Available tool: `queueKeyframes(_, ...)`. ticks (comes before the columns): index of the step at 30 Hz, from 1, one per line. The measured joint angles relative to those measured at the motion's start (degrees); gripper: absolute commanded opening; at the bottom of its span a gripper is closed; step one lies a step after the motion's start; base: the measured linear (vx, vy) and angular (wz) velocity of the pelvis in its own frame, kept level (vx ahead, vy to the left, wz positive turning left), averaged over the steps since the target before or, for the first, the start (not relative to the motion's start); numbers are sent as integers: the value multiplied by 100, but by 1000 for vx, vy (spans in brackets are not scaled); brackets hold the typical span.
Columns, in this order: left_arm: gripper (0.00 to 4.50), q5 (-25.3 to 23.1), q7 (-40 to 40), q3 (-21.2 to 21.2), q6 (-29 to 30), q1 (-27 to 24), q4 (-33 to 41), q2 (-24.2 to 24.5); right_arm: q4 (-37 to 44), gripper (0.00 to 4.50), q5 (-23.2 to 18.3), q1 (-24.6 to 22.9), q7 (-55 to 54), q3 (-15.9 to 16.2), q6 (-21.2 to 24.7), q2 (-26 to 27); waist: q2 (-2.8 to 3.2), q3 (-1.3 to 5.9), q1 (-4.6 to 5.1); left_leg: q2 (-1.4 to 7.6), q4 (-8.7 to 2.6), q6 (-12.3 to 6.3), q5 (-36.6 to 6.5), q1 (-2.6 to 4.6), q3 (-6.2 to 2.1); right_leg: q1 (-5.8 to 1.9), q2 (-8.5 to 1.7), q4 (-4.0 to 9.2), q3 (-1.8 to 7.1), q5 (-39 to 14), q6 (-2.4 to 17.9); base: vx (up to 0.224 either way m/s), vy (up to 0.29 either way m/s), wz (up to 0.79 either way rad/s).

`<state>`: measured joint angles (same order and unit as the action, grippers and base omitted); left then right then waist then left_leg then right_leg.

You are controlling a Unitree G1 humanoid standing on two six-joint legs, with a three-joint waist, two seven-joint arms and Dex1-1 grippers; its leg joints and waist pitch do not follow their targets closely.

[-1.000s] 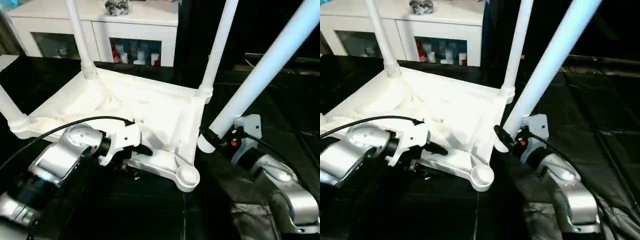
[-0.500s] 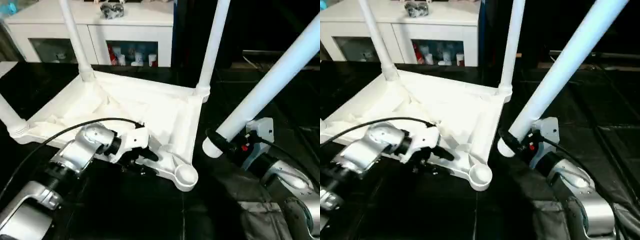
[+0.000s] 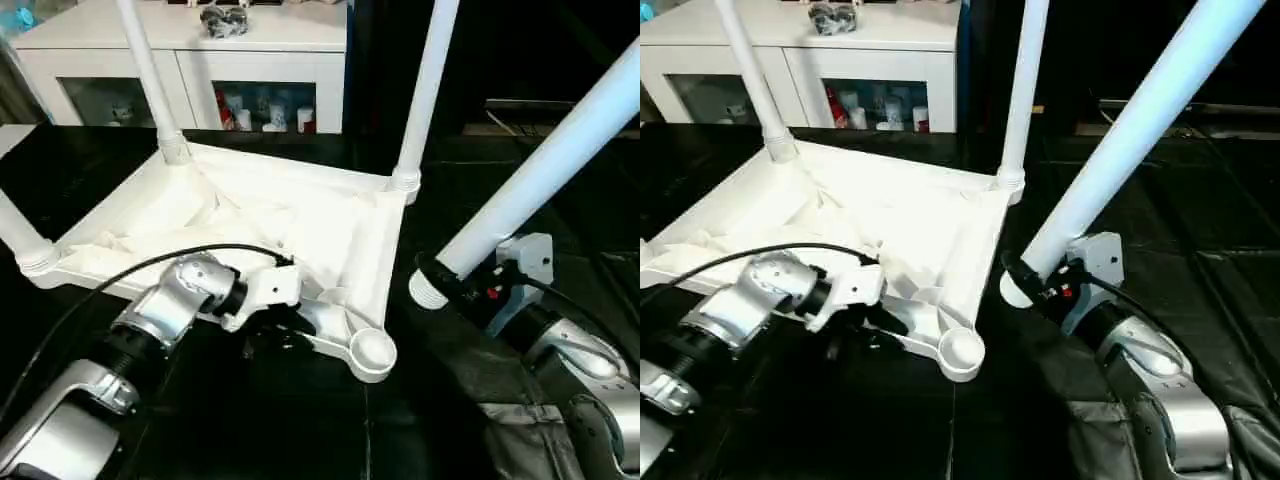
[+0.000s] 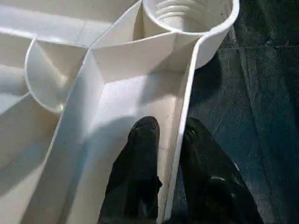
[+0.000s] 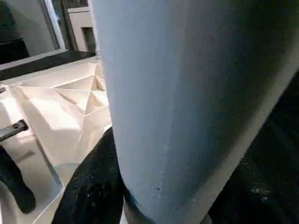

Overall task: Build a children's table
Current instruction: Insert table leg to table base

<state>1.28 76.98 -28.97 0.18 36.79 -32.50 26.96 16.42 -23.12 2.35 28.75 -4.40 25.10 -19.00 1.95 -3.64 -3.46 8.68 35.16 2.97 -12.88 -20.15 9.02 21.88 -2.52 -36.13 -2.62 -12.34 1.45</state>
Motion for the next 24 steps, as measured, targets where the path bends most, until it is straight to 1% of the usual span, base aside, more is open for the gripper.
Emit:
queueKeyframes(1,58,3,-24,13,23,-9,3,-9,-16,192,0,22,9,2,0,-6,1,1,-1,0,0,0,0,0,0,-1,0,0,0,0,0,0,0,0)
queueKeyframes(4,28,4,-147,123,339,-54,40,-60,-184,192,22,214,17,31,-73,20,14,8,24,0,0,-1,1,3,7,-2,-1,0,3,4,7,0,0,0)
queueKeyframes(6,25,6,-239,159,561,-97,143,-84,-200,192,42,308,-1,45,-93,36,23,14,56,1,0,-1,1,4,9,-2,0,0,4,4,7,0,0,0)
queueKeyframes(10,10,6,-591,282,946,-212,344,-155,-428,192,149,457,-13,142,-149,50,41,26,155,5,-1,-2,0,7,12,0,3,0,4,4,7,0,0,0)
queueKeyframes(12,8,4,-776,342,1076,-254,413,-165,-502,192,137,458,28,213,-75,62,39,26,190,11,-5,-2,0,10,15,1,9,0,5,4,7,0,0,0)
queueKeyframes(15,0,-17,-1102,449,1276,-349,521,-195,-664,192,146,504,10,276,-2,121,37,25,200,16,-5,-2,1,11,16,4,13,-1,2,4,7,0,0,0)
queueKeyframes(17,0,-50,-1357,599,1605,-494,767,-218,-823,192,144,685,-135,265,114,266,22,25,223,21,-5,-2,1,17,28,5,11,-2,2,5,9,0,0,0)
queueKeyframes(21,0,-87,-1672,745,2127,-634,1156,-299,-900,192,142,859,-257,269,246,309,12,27,195,21,-7,-4,0,17,39,8,8,1,6,4,8,0,0,0)
queueKeyframes(24,0,-92,-1864,792,2430,-745,1432,-330,-1016,192,163,918,-256,292,249,300,6,28,176,21,-11,-35,15,16,45,11,7,2,7,3,7,0,0,0)
